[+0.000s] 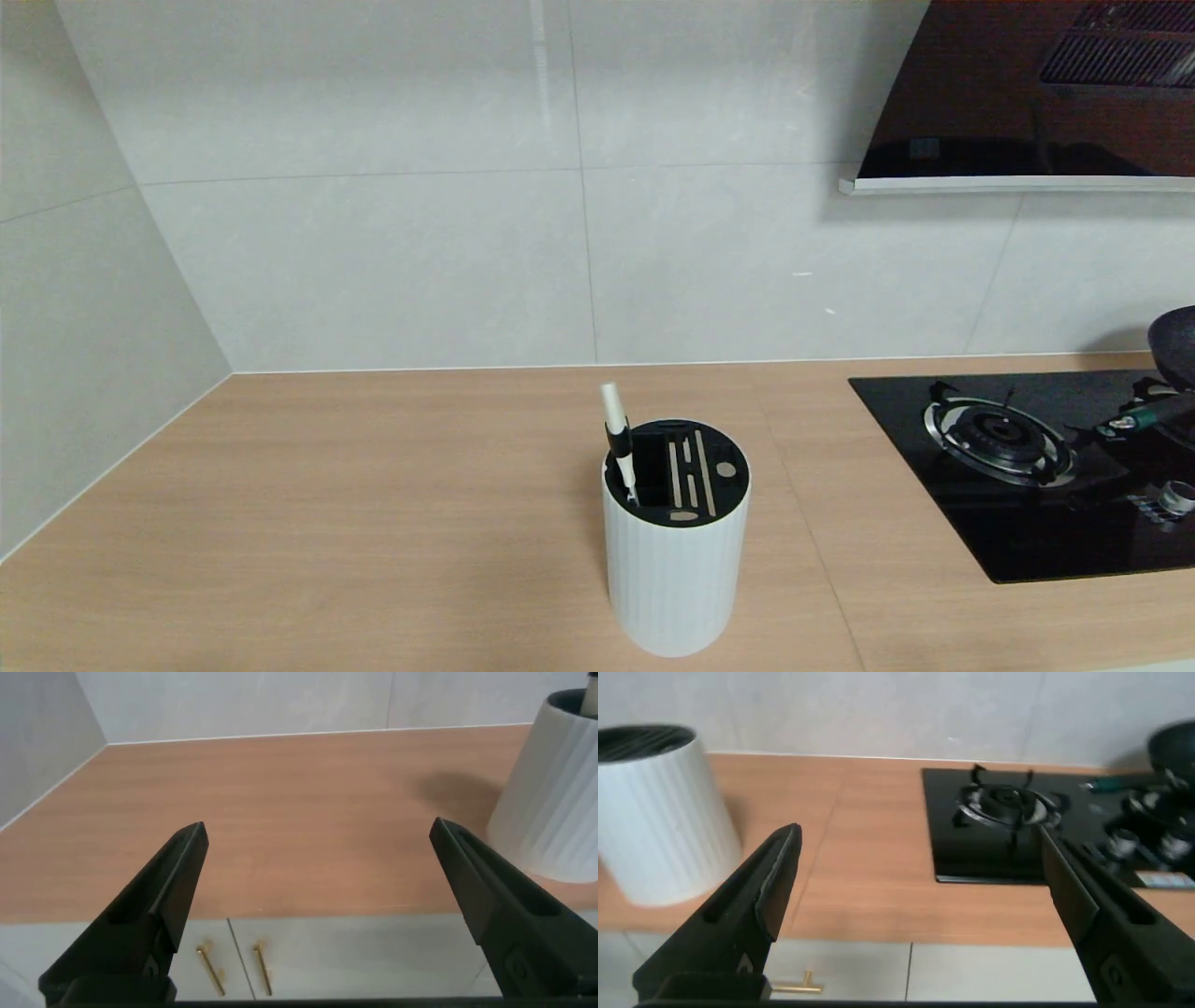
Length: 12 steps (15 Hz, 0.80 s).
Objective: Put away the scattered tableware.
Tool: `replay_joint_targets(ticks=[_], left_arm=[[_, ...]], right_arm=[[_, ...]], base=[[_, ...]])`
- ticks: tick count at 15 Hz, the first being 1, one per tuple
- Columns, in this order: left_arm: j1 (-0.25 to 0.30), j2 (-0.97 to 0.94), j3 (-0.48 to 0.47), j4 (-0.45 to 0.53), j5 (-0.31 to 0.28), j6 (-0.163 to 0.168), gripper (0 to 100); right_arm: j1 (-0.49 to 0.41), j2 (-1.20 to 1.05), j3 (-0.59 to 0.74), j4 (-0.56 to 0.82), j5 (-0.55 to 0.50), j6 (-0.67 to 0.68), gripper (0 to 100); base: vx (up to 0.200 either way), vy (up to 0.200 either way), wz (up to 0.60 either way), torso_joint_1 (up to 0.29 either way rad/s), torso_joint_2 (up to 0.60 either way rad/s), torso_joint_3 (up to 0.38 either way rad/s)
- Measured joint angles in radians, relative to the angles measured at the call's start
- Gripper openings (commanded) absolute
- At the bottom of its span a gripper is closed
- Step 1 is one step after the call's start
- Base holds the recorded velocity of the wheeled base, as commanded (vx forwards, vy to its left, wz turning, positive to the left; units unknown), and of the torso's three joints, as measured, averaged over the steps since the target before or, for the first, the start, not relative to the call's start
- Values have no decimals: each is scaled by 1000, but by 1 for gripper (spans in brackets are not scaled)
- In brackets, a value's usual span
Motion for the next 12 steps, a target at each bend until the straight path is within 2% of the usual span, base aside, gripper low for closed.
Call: replay_joint_targets(ticks=[1,4,6,7,12], left_arm=[[0,0,1,0,-1,-20,100],[0,0,1,0,-1,-26,100],[0,0,1,0,-1,-26,100],[0,0,1,0,-1,-27,100],[0,0,1,0,-1,-27,100]], right_arm=[[0,0,0,1,34,-31,100],[0,-1,0,8,80,-74,100],[0,-1,0,25,-80,-16,100],[0,-1,0,41,-117,35,100],[1,-1,0,47,-98,40,100]], base=[[0,0,0,0,0,0],[0,0,0,0,0,0],[0,0,0,0,0,0],[0,0,0,0,0,0],[0,0,0,0,0,0]])
